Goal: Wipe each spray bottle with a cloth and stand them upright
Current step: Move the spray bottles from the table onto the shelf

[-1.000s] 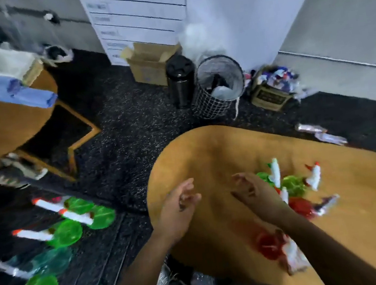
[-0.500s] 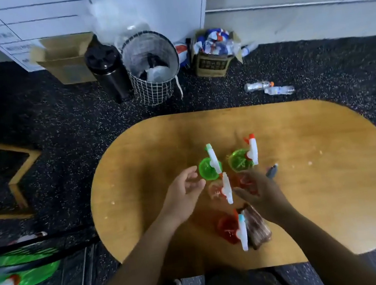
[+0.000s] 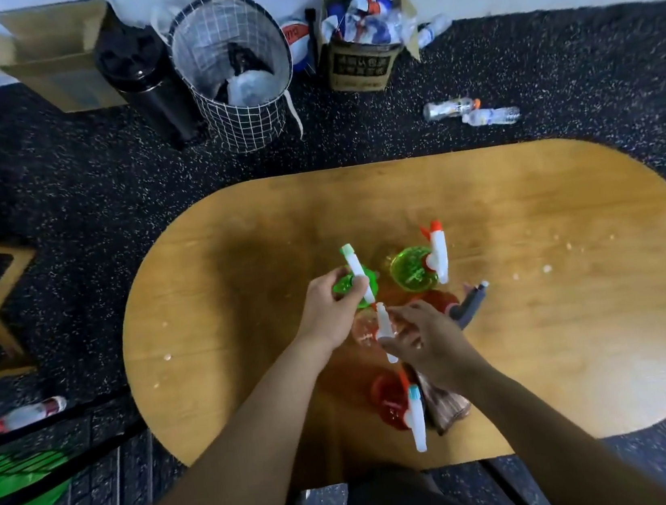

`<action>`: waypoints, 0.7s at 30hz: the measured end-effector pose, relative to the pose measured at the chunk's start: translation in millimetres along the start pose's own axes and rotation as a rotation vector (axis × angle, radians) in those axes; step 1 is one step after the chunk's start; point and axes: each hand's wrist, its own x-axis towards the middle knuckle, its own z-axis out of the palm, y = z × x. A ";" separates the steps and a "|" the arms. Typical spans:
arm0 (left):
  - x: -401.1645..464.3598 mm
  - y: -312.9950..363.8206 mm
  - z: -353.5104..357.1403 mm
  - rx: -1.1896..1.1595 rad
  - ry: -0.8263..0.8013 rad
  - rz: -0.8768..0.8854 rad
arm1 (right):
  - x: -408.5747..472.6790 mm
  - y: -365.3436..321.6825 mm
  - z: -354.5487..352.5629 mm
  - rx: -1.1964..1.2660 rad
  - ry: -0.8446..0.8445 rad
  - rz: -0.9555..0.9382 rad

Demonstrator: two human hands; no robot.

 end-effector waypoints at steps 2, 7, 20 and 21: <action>1.8 2.6 4.4 -0.046 -0.010 -0.007 | 2.7 -1.1 1.4 0.013 -0.015 0.012; 1.4 -0.6 5.3 -0.095 -0.018 -0.015 | 7.6 -2.0 3.4 0.067 -0.051 0.059; -46.2 -34.9 -63.8 -0.240 0.212 -0.008 | 9.9 -37.2 -3.4 0.068 -0.088 -0.018; -52.7 -39.0 -69.2 -0.257 0.229 -0.003 | 9.9 -42.0 -2.2 0.072 -0.096 -0.019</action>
